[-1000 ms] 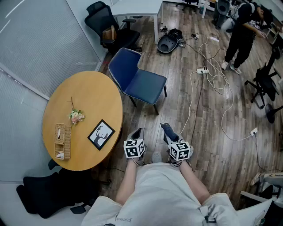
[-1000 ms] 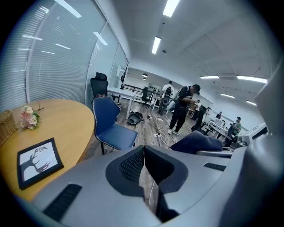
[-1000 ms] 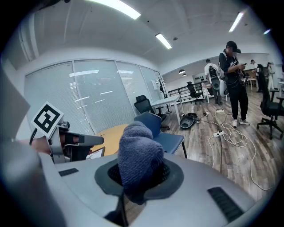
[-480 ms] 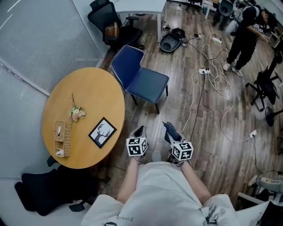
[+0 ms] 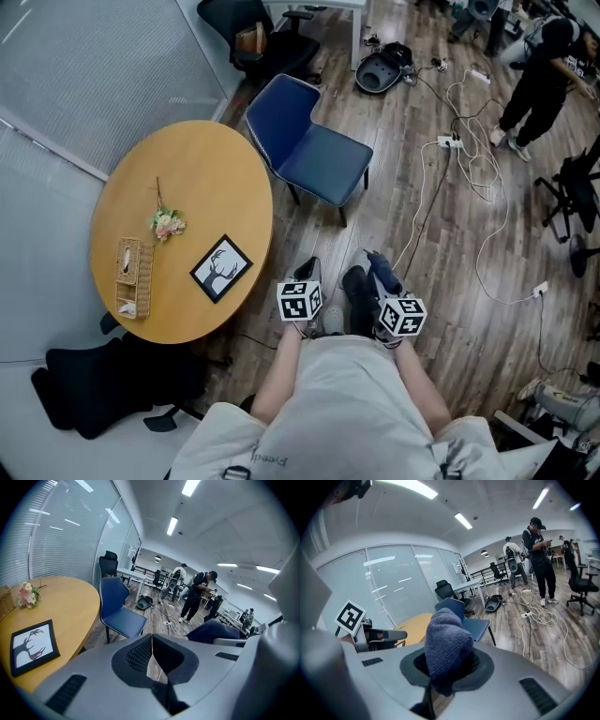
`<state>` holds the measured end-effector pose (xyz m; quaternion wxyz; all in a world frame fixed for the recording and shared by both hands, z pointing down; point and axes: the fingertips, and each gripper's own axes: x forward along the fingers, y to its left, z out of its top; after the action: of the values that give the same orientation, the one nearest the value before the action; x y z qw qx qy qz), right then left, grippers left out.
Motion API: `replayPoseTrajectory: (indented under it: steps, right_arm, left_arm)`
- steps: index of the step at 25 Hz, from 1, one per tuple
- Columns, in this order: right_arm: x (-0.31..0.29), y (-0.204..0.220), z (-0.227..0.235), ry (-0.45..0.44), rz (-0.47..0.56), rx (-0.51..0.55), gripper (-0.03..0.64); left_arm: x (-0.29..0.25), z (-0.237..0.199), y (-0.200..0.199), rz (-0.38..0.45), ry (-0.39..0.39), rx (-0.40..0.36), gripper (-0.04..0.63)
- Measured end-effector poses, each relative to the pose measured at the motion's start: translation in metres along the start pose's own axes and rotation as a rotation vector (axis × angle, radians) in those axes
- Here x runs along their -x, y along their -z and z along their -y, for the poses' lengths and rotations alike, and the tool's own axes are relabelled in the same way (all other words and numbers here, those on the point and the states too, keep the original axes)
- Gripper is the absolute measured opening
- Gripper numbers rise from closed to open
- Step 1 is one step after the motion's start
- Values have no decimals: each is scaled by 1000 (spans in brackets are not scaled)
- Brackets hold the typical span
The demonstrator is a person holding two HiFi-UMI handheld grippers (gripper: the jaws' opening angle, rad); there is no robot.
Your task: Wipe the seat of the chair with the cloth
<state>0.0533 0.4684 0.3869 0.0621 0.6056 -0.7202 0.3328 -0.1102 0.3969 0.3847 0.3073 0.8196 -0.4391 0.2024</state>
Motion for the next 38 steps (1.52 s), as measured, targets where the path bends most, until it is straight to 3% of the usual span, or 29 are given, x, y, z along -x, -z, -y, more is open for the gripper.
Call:
replayPoseTrajectory:
  steps: [7, 11, 14, 19, 23, 28, 33, 38]
  right_arm:
    - [-80, -37, 7, -69, -13, -52, 66]
    - [-128, -80, 13, -111, -17, -61, 66]
    - [-160, -118, 25, -141, 7, -147, 66]
    - [-198, -152, 47, -153, -25, -142, 66]
    - [-228, -184, 77, -141, -14, -238, 66]
    - [-254, -218, 96, -154, 1, -228, 66]
    - [-271, -232, 118, -168, -23, -207, 66]
    - [-284, -234, 125, -195, -49, -210, 66]
  left_arm:
    - [-21, -50, -37, 7, -117, 24, 28]
    - [-54, -67, -73, -2, -156, 28, 28]
    - [-86, -63, -107, -1, -141, 10, 28]
    - [-140, -54, -155, -16, -114, -17, 28]
    - [-180, -49, -187, -24, -93, -30, 28]
    - [-211, -44, -222, -10, -49, -19, 28]
    - [-244, -48, -231, -24, -60, -30, 28]
    - [-259, -43, -239, -30, -23, 17, 28]
